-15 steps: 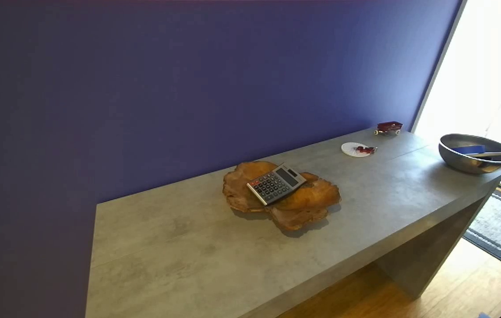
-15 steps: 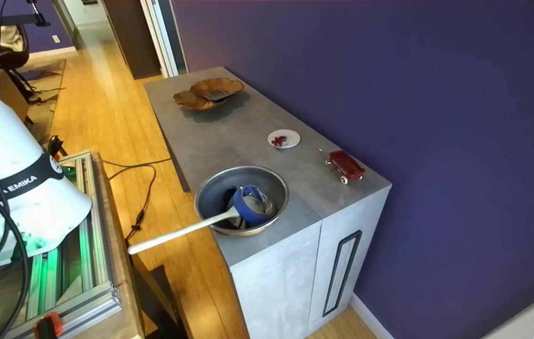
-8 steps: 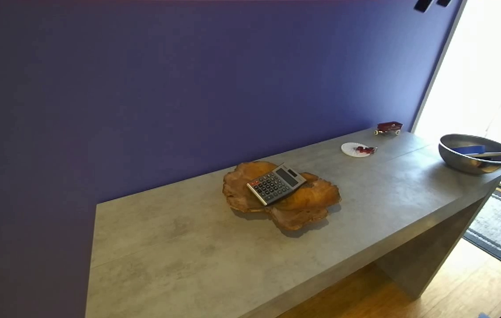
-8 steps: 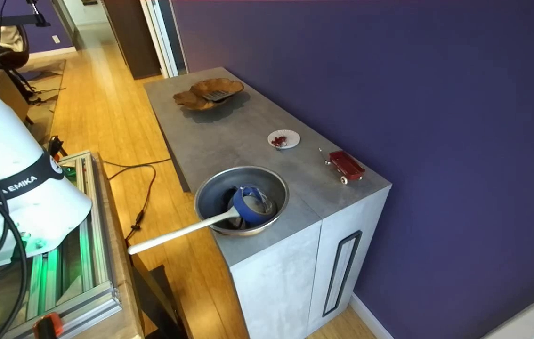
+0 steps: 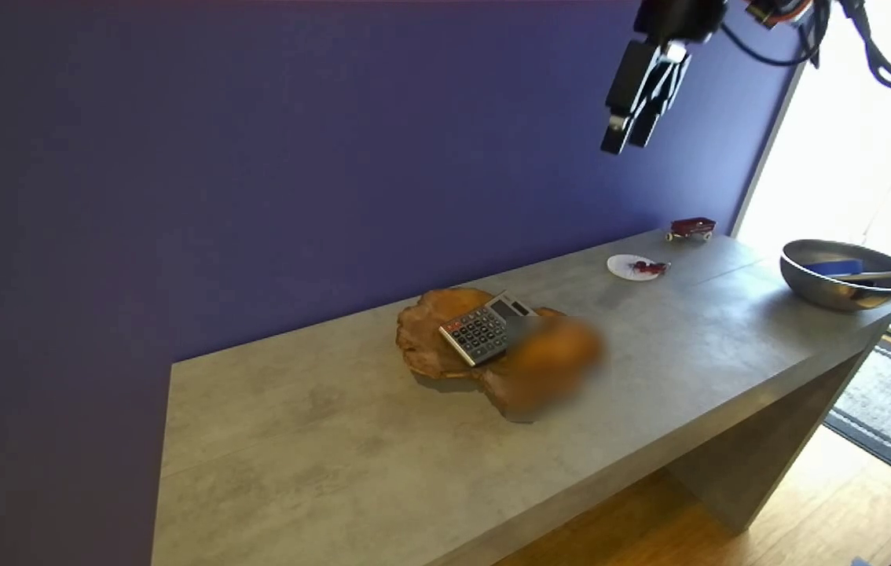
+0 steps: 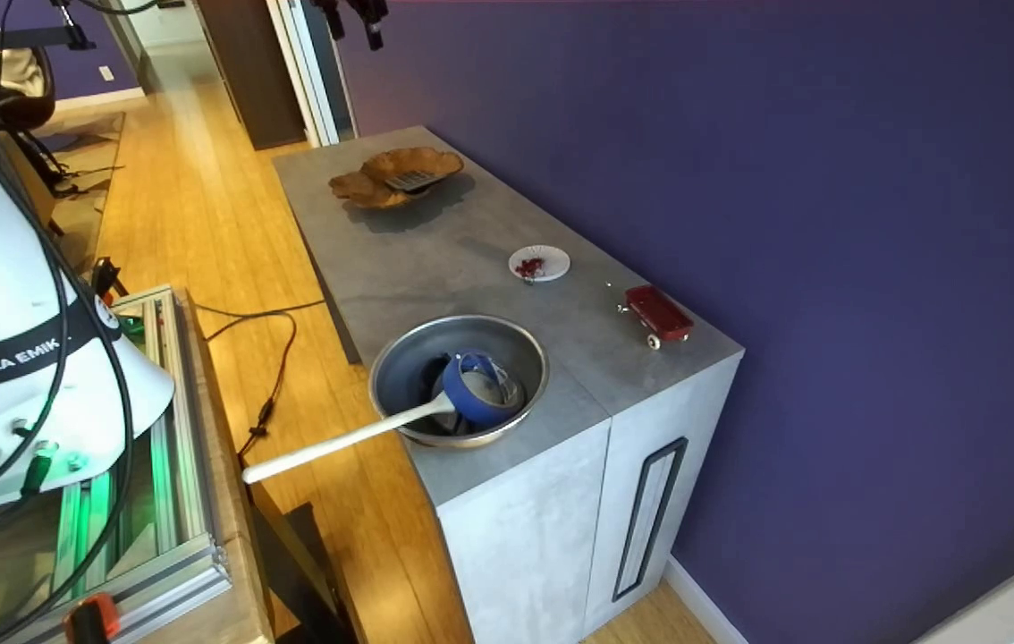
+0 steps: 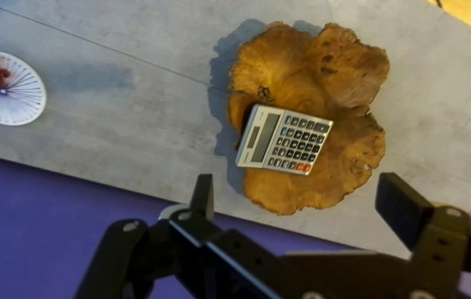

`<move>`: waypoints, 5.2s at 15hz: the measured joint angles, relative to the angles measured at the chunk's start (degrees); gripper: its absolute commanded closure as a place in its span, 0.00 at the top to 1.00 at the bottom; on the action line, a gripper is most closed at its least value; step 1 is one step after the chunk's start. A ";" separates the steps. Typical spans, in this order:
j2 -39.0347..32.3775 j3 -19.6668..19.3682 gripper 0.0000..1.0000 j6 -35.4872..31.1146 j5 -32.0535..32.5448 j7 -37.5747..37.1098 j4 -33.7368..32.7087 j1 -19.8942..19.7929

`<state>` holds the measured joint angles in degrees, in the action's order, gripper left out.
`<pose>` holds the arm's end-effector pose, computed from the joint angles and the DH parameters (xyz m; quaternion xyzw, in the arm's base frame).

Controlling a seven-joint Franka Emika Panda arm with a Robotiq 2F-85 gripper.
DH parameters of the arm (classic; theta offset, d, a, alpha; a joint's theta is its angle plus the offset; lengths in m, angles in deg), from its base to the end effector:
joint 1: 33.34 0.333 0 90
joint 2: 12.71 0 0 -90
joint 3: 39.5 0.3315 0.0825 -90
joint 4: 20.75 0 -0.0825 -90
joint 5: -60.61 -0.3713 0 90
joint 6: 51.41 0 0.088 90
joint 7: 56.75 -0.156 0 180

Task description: Put the calculator on the table

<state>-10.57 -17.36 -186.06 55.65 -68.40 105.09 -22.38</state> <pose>0.4505 0.2996 0.3921 -0.9825 -0.1588 -0.0770 0.0603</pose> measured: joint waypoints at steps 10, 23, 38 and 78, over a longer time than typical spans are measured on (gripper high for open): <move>-12.56 -2.79 1.00 1.89 -7.63 6.85 -7.09 1.96; -42.18 0.08 1.00 -19.30 -26.37 15.93 -17.13 1.20; -38.50 3.12 1.00 -22.46 -30.12 15.73 -10.64 -3.11; -56.39 11.96 0.03 1.43 -34.01 39.81 -30.83 -17.20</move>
<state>-66.96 -5.39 -184.63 21.64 -28.58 74.26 -39.57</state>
